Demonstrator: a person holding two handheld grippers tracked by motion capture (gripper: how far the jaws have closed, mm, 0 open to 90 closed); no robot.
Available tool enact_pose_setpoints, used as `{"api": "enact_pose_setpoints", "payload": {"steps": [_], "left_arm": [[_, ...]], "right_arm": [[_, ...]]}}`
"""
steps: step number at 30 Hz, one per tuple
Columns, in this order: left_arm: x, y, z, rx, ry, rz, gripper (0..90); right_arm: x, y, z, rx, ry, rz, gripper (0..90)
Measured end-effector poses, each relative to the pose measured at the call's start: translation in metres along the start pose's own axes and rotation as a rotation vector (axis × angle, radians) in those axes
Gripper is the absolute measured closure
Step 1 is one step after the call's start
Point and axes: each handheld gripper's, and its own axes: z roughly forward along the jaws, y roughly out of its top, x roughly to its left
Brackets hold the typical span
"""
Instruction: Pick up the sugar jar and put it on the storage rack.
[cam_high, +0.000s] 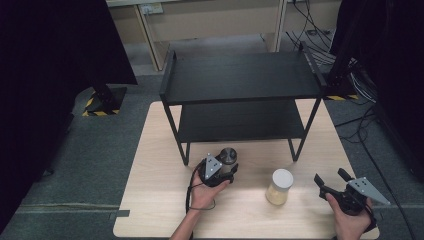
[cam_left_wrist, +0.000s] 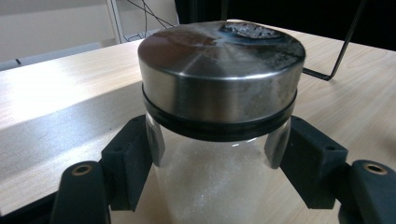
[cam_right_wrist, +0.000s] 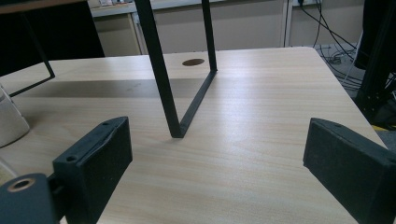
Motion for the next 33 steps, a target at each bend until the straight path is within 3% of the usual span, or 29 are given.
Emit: {"api": "enact_pose_setpoints", "payload": {"steps": [7,13,23,33], "left_arm": [[-0.002,-0.001,0.0,-0.006,0.006,-0.01,30.7],[-0.005,-0.008,-0.007,-0.045,0.008,0.001,30.7],[-0.012,-0.008,-0.041,-0.159,0.028,0.025,30.7],[-0.013,0.003,-0.068,-0.239,0.059,0.038,30.7]], "right_arm": [[0.0,0.0,0.0,0.002,0.0,-0.002,8.2],[0.0,0.0,0.0,-0.002,0.0,0.002,8.2],[0.0,0.0,0.0,0.001,-0.002,0.001,8.2],[0.001,0.0,0.0,0.002,-0.002,-0.002,8.2]]}}
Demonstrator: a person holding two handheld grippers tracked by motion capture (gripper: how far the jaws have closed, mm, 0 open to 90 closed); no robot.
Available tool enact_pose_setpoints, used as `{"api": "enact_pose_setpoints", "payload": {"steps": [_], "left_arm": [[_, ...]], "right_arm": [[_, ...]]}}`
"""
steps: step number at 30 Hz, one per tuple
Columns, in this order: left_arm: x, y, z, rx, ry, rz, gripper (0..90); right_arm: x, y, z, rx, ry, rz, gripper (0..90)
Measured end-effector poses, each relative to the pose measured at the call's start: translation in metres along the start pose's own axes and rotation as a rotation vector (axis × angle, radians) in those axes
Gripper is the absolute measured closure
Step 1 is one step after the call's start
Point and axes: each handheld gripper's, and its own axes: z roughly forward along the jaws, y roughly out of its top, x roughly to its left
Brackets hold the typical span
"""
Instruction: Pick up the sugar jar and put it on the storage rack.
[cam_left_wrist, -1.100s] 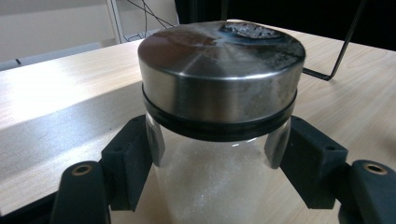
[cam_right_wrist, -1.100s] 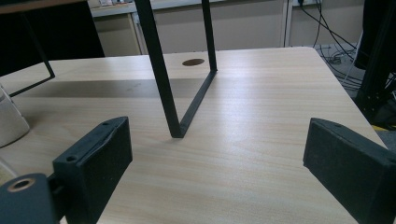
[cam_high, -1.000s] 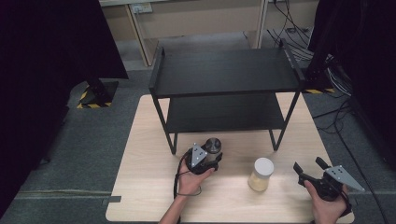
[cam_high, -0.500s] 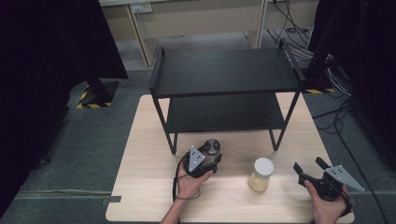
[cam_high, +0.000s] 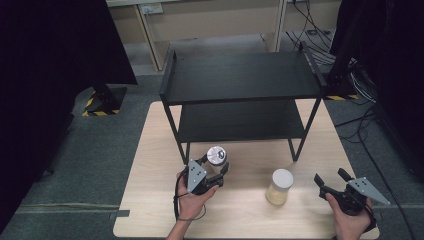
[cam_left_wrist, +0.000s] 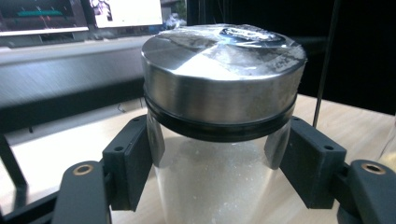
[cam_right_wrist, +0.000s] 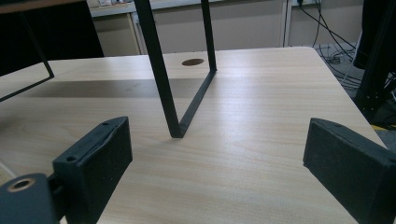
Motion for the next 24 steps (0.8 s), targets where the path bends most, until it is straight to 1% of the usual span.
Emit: {"api": "enact_pose_setpoints", "payload": {"steps": [3,8,10,12,13,16,18,21,22,24], "left_arm": [[-0.001,0.006,-0.006,-0.023,0.014,0.005,30.7],[-0.002,0.013,-0.013,-0.055,0.026,-0.001,30.7],[-0.003,0.019,-0.017,-0.07,0.041,-0.002,30.7],[-0.004,0.02,-0.018,-0.072,0.049,0.003,30.7],[-0.006,0.023,-0.02,-0.076,0.062,0.007,30.7],[-0.006,0.024,-0.021,-0.079,0.07,0.003,30.8],[-0.007,0.026,-0.022,-0.078,0.086,0.005,30.7],[-0.007,0.029,-0.023,-0.077,0.091,0.002,30.7],[-0.008,0.03,-0.024,-0.075,0.096,0.005,30.7],[-0.01,0.036,-0.026,-0.071,0.109,0.025,30.7]], "right_arm": [[0.0,0.0,0.0,-0.001,0.001,0.0,8.2],[0.0,0.0,0.0,-0.001,0.002,0.003,8.2],[0.001,0.0,0.0,-0.002,0.001,0.004,8.2],[0.001,0.0,0.0,-0.001,0.002,0.004,8.2],[0.001,0.0,0.0,-0.001,0.002,0.003,8.2],[0.001,0.0,0.0,-0.001,0.002,0.004,8.2],[0.0,0.0,0.0,-0.002,0.003,0.006,8.2],[0.0,-0.001,0.0,-0.002,0.002,0.008,8.2],[0.0,-0.001,0.0,-0.003,0.002,0.007,8.2],[0.0,-0.001,0.0,-0.004,0.003,0.008,8.2]]}}
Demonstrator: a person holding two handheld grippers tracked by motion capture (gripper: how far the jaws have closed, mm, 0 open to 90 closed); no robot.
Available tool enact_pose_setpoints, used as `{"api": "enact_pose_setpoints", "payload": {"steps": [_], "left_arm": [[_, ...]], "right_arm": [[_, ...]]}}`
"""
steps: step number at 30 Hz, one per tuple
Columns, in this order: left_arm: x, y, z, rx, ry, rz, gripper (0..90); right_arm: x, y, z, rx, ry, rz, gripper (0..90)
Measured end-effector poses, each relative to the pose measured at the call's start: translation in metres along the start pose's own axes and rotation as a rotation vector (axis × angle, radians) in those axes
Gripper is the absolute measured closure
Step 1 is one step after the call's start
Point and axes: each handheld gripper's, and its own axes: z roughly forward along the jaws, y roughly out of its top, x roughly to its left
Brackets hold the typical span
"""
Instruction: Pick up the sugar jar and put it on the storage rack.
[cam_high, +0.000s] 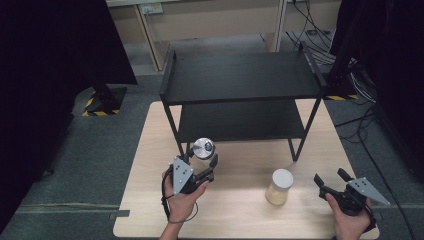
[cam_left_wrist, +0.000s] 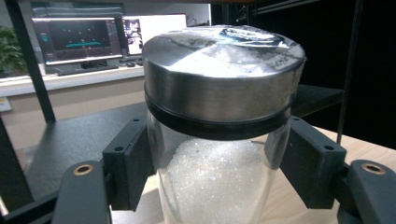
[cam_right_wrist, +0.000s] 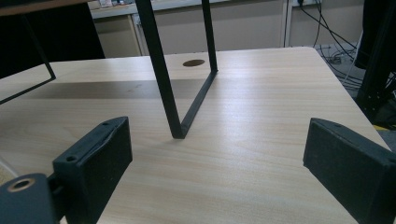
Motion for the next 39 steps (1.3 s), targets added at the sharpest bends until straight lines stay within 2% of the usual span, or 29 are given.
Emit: {"api": "enact_pose_setpoints", "payload": {"steps": [3,6,11,18,29,39], "left_arm": [[-0.001,0.005,-0.001,-0.001,0.014,0.006,30.7],[0.0,0.018,-0.004,-0.01,0.035,0.016,30.7],[0.002,0.033,-0.008,-0.024,0.045,0.027,30.7],[0.007,0.049,-0.012,-0.04,0.039,0.013,30.8],[0.014,0.078,-0.012,-0.054,0.036,0.02,30.8],[0.018,0.096,-0.01,-0.066,0.03,0.012,30.8]], "right_arm": [[0.0,0.0,0.0,-0.001,-0.001,0.0,8.2],[0.0,0.0,0.0,0.001,-0.001,0.0,8.2],[0.001,0.0,0.0,0.002,0.0,0.0,8.2],[0.001,0.0,0.0,0.001,0.0,-0.001,8.2],[0.0,0.0,0.0,0.003,0.002,0.004,8.2],[0.0,0.001,0.0,0.003,0.001,0.004,8.2]]}}
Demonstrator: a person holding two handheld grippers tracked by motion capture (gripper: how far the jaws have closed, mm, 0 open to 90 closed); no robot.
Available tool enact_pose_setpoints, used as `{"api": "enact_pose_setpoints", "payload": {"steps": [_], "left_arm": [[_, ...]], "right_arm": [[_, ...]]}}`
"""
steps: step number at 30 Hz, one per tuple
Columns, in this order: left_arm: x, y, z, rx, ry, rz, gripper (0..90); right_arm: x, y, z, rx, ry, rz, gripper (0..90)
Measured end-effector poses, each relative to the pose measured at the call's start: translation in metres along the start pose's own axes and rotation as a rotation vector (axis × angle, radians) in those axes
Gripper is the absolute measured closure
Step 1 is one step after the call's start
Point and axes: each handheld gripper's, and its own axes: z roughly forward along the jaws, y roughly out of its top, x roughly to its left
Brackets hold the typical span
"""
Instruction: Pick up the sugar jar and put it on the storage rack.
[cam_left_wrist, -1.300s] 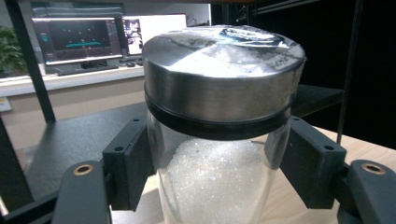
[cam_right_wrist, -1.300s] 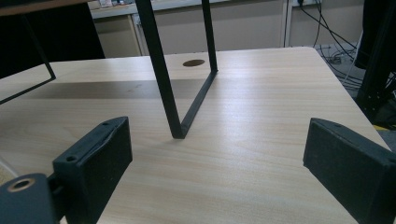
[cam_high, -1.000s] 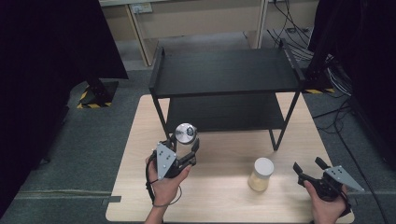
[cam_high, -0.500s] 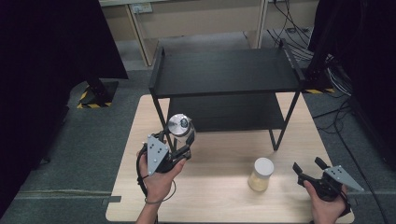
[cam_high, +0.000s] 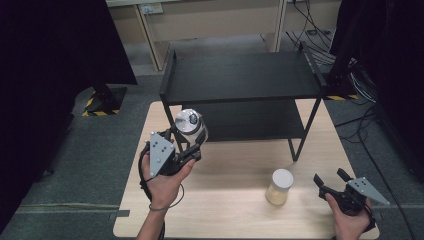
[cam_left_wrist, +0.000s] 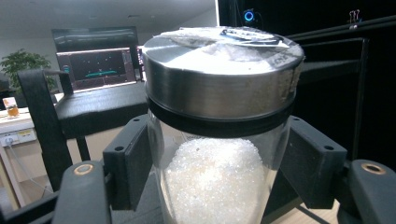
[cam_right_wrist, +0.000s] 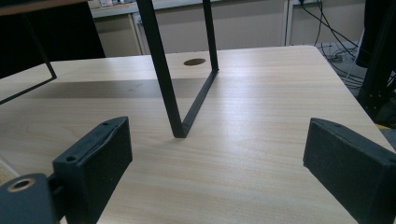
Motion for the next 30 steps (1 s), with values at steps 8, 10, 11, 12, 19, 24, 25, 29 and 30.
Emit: {"api": "enact_pose_setpoints", "payload": {"steps": [8,10,11,12,19,24,25,29,30], "left_arm": [[0.004,0.016,0.002,-0.011,-0.002,-0.007,30.8],[0.005,0.019,0.003,-0.014,0.0,-0.008,30.8],[0.005,0.019,0.003,-0.014,0.0,-0.008,30.8],[0.005,0.021,0.003,-0.014,-0.001,-0.008,30.8],[0.006,0.032,0.006,-0.019,-0.003,-0.01,30.8],[0.007,0.041,0.009,-0.024,-0.004,-0.02,30.8],[0.007,0.041,0.009,-0.024,-0.004,-0.02,30.9],[0.006,0.046,0.013,-0.029,-0.004,-0.024,30.9],[0.006,0.048,0.014,-0.03,-0.003,-0.022,30.8]], "right_arm": [[0.0,0.0,0.0,0.002,0.0,-0.004,8.2],[0.0,0.0,0.0,0.001,0.0,-0.004,8.2],[0.001,0.0,0.0,0.001,-0.001,-0.004,8.2],[0.001,0.0,0.0,0.001,-0.001,-0.004,8.2],[0.0,0.0,0.0,0.001,0.001,-0.004,8.2],[0.001,0.001,0.001,0.005,0.004,-0.004,8.2],[0.001,0.001,0.001,0.005,0.004,-0.004,8.2],[0.0,0.0,0.001,0.002,0.004,-0.002,8.2],[0.0,0.0,0.001,0.003,0.004,-0.001,8.2]]}}
